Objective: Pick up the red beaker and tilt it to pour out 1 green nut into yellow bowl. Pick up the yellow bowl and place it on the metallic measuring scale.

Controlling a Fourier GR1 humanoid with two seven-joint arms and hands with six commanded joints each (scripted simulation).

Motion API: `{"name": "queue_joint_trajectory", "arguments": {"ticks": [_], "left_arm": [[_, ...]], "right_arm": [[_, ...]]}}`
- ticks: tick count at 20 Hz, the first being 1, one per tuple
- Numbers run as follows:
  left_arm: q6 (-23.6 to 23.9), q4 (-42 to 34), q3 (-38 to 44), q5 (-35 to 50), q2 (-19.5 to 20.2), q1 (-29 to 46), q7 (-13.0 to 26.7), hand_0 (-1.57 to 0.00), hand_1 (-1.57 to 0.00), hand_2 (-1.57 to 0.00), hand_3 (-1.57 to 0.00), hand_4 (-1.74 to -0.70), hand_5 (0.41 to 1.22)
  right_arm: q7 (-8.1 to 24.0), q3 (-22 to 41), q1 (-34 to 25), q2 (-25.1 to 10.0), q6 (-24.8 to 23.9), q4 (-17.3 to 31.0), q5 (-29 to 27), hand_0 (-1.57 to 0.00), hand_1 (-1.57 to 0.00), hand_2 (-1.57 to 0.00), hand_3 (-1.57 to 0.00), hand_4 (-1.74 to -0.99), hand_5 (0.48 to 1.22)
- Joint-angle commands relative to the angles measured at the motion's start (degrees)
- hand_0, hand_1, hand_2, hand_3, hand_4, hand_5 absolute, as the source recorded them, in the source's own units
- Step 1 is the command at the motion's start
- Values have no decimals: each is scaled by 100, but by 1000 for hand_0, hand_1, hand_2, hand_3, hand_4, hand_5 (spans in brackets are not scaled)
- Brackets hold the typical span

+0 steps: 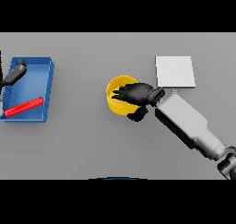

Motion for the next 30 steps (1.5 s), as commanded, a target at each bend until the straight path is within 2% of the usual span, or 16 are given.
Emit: {"name": "queue_joint_trajectory", "arguments": {"ticks": [1,3,4,5,7,9,10,13,15,18,21,23,24,28,30], "left_arm": [[-11,22,7,7,4,3,-2,1,1,1,1,-744,697],[5,-31,-9,-14,4,-3,-48,1,1,1,1,-747,700],[-16,83,-7,-19,-38,-77,-17,1,1,1,1,-750,701],[26,-4,-10,-25,-24,-42,-22,1,1,1,1,-752,701],[37,-6,-4,-11,-29,-19,18,1,1,1,1,-755,703],[28,-11,30,0,25,-30,25,1,1,1,1,-756,703],[54,-34,-7,-28,-9,-9,4,1,1,1,1,-756,701],[33,5,-27,-73,-2,-78,15,1,1,1,1,-750,695],[28,-64,-43,-92,42,-55,30,1,1,1,1,-742,690],[-13,6,-56,-75,-3,-53,3,1,1,1,1,-736,688],[27,-43,-55,-94,22,-24,-19,1,1,1,1,-731,685],[6,-65,-20,-78,94,-11,-37,1,1,1,1,-729,690],[13,-49,-32,-82,61,-46,24,1,1,1,1,-732,691],[5,-77,-46,-100,73,-89,86,1,1,1,1,-734,697],[19,-50,-63,-125,38,-114,83,1,1,1,1,-739,693]], "right_arm": [[36,-17,11,-16,88,-51,-32,1,1,-9,-47,-1285,753],[260,-68,-16,148,195,110,-86,1,-9,-43,-104,-1293,776],[284,-95,7,113,238,79,-112,-26,-36,-71,-141,-1302,805],[305,-95,40,109,284,1,-131,-161,-135,-147,-182,-1321,839],[105,-56,84,68,172,6,-113,-669,-652,-614,-309,-1394,976],[54,-75,14,79,295,48,-167,-993,-983,-959,-552,-1514,1064],[88,-86,30,24,418,-25,-197,-1109,-1100,-1081,-706,-1557,1096],[118,-87,37,-17,542,-90,-265,-1334,-1330,-1205,-1120,-1647,1157],[136,-51,63,-14,439,-95,-276,-1420,-1417,-1253,-1269,-1681,1180],[71,-65,77,-92,415,-125,-367,-1493,-1492,-1286,-1386,-1710,1200],[81,-75,79,-185,427,-312,-402,-1531,-1531,-1306,-1405,-1725,1210],[115,-146,43,-236,495,-448,-446,-1546,-1545,-1356,-1336,-1731,1214],[303,-217,31,-234,540,-522,-455,-1551,-1550,-1371,-1309,-1733,1215],[503,-451,-126,-360,789,-881,-548,-1563,-1563,-1419,-1242,-1738,1219],[544,-587,-112,-539,774,-1086,-546,-1566,-1566,-1422,-1268,-1739,1220]]}}
